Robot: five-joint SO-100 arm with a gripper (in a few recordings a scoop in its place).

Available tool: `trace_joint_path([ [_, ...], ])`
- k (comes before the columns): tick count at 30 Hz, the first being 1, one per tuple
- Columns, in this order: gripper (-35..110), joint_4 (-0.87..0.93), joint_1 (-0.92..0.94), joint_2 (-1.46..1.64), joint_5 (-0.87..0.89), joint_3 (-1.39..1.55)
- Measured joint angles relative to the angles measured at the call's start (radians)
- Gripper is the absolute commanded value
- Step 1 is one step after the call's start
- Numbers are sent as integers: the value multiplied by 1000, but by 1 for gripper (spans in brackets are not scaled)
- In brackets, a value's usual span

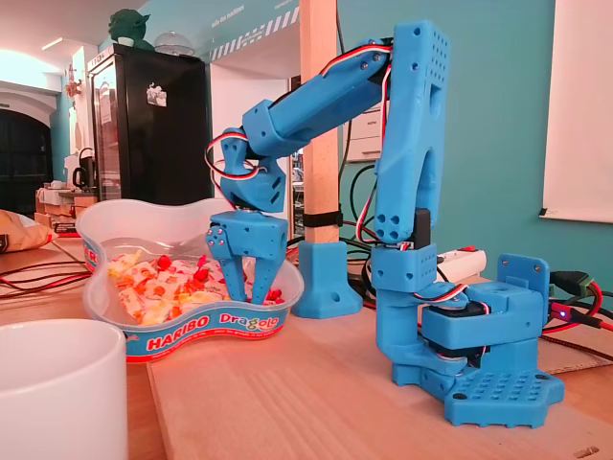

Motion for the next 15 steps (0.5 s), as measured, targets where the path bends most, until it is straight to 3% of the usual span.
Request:
trace_joint_path([
  [15, -3, 8, -3, 0, 0, -115],
])
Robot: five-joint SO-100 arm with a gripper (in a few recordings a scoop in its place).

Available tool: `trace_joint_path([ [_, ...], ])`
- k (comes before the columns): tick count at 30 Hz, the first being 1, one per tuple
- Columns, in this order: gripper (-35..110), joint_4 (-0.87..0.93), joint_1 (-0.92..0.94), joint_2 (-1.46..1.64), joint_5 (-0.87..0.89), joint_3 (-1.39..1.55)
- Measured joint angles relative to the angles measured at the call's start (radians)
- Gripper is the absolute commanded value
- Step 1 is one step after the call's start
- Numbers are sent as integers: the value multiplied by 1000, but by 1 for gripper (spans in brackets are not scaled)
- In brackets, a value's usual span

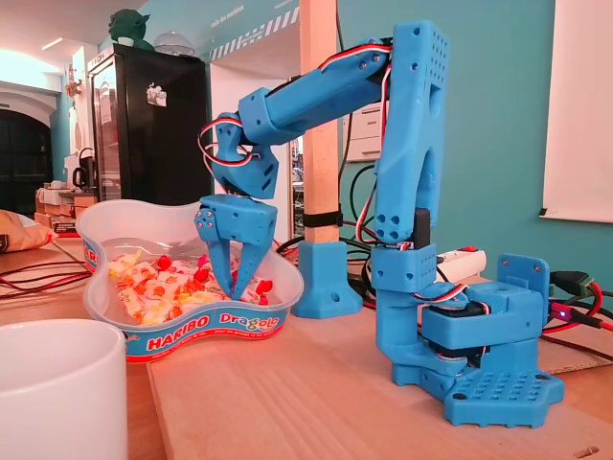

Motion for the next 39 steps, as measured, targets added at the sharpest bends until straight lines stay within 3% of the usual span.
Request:
trace_joint_path([
  [23, -3, 21, 0, -3, 0, -147],
  [39, -2, 310, 0, -15, -9, -357],
])
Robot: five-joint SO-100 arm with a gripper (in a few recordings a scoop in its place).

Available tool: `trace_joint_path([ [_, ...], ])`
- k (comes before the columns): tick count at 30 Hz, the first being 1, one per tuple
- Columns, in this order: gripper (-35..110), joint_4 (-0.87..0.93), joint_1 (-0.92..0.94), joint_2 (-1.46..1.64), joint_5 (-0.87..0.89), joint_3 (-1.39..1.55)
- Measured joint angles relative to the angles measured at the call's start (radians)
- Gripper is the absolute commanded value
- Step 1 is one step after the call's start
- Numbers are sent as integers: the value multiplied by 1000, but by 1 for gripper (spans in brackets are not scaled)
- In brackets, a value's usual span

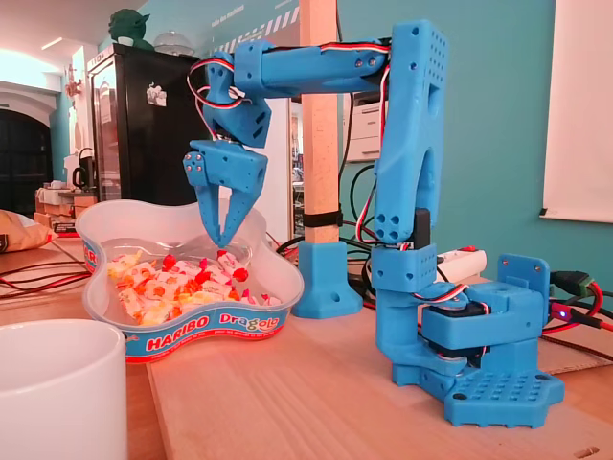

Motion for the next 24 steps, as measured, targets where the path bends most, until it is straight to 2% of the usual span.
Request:
trace_joint_path([
  [8, -2, -3, 5, -80, 23, 202],
  [16, -2, -97, 6, -92, 288, 204],
  [20, -2, -121, 5, -92, 241, 204],
  [24, -2, -124, -5, -92, 38, 204],
])
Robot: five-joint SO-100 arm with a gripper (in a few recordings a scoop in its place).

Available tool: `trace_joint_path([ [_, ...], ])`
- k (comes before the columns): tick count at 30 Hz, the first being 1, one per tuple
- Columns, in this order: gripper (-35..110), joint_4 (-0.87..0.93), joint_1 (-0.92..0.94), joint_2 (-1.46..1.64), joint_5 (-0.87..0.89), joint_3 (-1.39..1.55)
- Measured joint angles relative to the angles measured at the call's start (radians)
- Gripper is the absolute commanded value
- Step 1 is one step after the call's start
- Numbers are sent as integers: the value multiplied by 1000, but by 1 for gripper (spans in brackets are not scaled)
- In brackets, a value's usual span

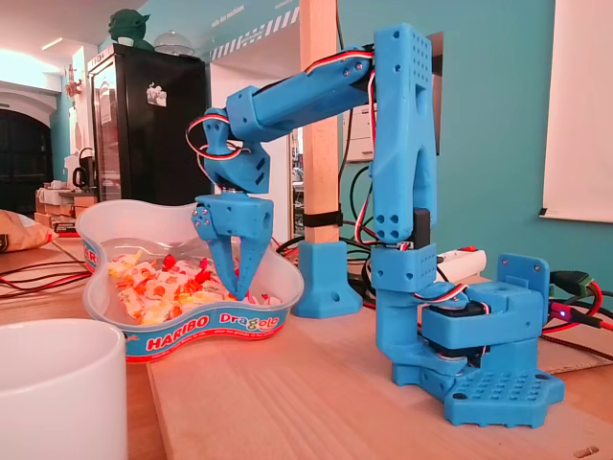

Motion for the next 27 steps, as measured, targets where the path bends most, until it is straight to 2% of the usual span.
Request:
trace_joint_path([
  [6, -2, 0, -74, 0, -407, 0],
  [9, -1, 2, -83, -6, -540, 0],
  [13, 4, 5, -100, -6, -626, 0],
  [21, 23, 86, -98, -6, -709, 5],
  [27, 24, 107, -92, -6, -746, 5],
])
